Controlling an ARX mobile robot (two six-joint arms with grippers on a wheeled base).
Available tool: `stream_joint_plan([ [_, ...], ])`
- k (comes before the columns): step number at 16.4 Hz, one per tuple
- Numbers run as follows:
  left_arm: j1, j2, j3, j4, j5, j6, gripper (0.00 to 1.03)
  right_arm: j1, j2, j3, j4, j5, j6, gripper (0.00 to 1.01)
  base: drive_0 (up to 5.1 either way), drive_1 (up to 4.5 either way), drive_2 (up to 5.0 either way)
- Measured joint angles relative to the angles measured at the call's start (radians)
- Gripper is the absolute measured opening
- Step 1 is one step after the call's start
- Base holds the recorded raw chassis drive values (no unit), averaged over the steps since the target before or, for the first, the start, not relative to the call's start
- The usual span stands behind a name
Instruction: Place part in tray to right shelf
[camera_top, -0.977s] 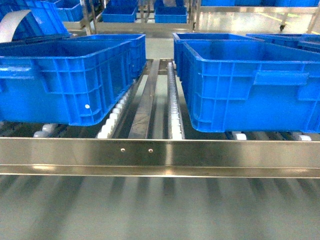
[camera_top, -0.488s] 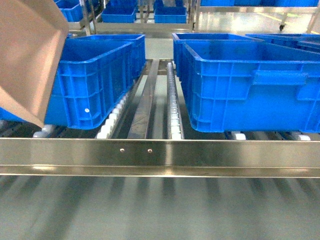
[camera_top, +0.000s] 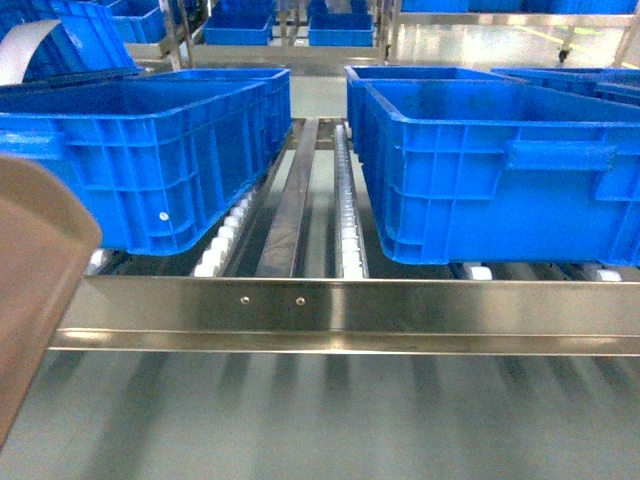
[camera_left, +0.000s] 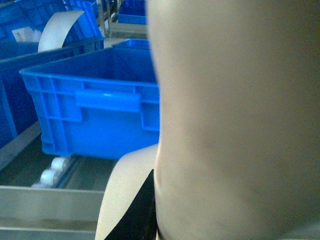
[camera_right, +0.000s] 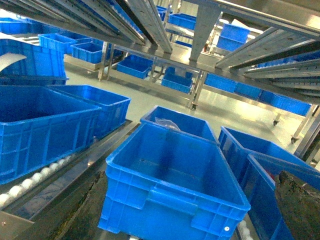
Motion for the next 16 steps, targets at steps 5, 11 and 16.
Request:
stream_joint_plan([
  [5, 0.001, -0.219, -0.133, -0.069, -0.001, 0.0, 0.17, 0.0, 0.0, 0.0, 0.0, 0.0, 0.0, 0.98, 0.0, 0.0, 0.0],
  [11, 0.001, -0.401, -0.226, -0.12, 0.0, 0.0, 0.17, 0.0, 0.0, 0.0, 0.0, 0.0, 0.0, 0.98, 0.0, 0.0, 0.0],
  [16, 0.001, -0.586, -0.23, -0.294, -0.001, 0.0, 0.17, 0.0, 0.0, 0.0, 0.001, 0.0, 0.0, 0.98, 0.0, 0.0, 0.0],
])
